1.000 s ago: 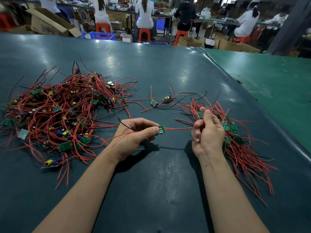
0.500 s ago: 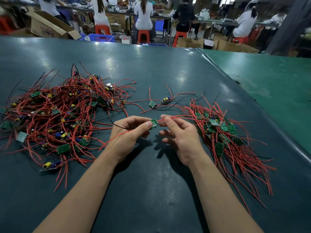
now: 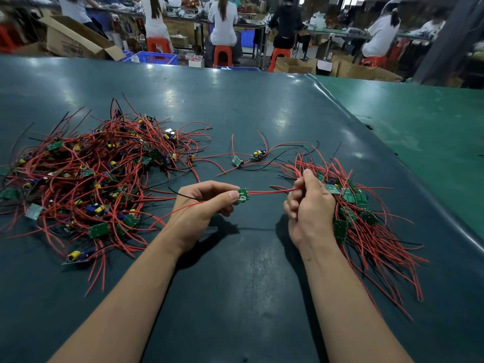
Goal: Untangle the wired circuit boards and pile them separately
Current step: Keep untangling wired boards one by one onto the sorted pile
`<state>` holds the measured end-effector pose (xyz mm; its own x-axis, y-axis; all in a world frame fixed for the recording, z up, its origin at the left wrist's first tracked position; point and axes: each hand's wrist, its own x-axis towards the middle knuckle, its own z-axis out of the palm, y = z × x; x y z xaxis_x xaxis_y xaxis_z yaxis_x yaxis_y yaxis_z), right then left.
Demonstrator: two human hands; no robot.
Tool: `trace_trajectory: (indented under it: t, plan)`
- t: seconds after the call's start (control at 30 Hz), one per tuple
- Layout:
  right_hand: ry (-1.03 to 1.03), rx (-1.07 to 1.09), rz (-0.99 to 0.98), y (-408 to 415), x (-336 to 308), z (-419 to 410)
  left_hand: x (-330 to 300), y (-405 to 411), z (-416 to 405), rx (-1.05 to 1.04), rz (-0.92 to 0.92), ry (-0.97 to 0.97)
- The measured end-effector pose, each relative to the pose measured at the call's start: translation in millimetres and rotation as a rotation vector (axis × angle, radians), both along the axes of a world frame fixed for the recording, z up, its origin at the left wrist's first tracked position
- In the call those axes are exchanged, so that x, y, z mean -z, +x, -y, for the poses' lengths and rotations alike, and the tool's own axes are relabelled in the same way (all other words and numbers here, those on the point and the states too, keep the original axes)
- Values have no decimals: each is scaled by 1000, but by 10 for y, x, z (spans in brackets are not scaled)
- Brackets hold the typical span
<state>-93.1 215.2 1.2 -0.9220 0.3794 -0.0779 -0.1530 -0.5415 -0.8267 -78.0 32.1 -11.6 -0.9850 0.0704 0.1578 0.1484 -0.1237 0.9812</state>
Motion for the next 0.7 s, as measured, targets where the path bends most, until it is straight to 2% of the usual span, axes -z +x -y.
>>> trace_trajectory:
  t: [0.07,0.17,0.27,0.33,0.4,0.5,0.6,0.7]
  plan:
    - [-1,-38,-26,-1,2,3,0,-10,7,-32,10,65]
    - [80,-105,-17,19,4,39,-16,-57,4,-120,34,263]
    - [316,-36,0,22,33,66,-43,-91,-12,-153,57,442]
    - [498,-18,-42,54,44,85,-63,-87,-30,-143,72,490]
    - [557,-139,-79,101,66,117,-83,-80,-37,-148,102,494]
    - [639,-518,-69,182,71,143,-91,-86,-23,-149,145,510]
    - [582,-696,-61,202,22,123,-100,-80,-12,-76,165,522]
    - [378,-593,-24,159,6,107,-98,-53,-42,-3,173,415]
